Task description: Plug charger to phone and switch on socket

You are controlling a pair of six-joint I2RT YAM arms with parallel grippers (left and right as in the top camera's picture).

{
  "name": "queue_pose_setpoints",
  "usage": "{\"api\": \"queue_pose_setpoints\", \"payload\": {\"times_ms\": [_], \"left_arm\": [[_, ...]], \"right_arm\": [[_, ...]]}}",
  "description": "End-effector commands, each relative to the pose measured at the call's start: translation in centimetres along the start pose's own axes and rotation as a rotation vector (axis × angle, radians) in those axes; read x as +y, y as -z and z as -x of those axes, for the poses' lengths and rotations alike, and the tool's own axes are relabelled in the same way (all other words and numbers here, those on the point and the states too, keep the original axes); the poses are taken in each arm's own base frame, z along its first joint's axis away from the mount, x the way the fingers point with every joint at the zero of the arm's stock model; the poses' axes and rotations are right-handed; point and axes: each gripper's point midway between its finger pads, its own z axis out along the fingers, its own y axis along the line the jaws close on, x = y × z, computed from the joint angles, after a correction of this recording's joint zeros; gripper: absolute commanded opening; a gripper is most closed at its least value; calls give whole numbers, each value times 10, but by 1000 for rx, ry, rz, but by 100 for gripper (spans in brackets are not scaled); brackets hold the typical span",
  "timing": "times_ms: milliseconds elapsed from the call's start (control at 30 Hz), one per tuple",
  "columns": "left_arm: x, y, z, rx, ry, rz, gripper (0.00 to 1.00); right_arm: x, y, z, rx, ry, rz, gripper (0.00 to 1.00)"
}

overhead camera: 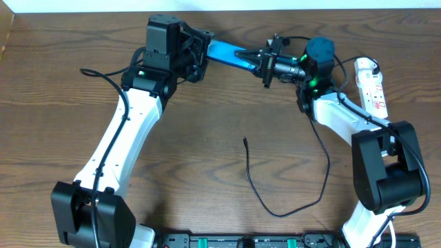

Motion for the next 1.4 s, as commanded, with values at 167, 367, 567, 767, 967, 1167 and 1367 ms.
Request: {"api": "queue_pose_setpoints", "payload": {"times_ms": [167,367,567,767,967,1167,1367], "left_arm": [[-5,5,-3,-16,-26,-15,68],[-4,5,-1,-29,-26,-10,67],[-4,5,-1,-29,-26,-10,47],[-4,5,-1,-29,-26,-10,33],[-4,5,-1,-29,-26,-10,22],[-4,5,-1,-29,-26,-9,12],[-4,5,-1,-29,-26,-10,7]], "right_arm": [[15,-16,-22,32,56,39,2],[22,-19,-27,34,93,72,2],[21,-21,-29,39,94,70,2],[23,-21,-30,42,101,74,2],[24,-21,-31,46,108,79,1],[23,-21,-32,53,109,75,2],[22,-21,-33,59,113,72,2]]}}
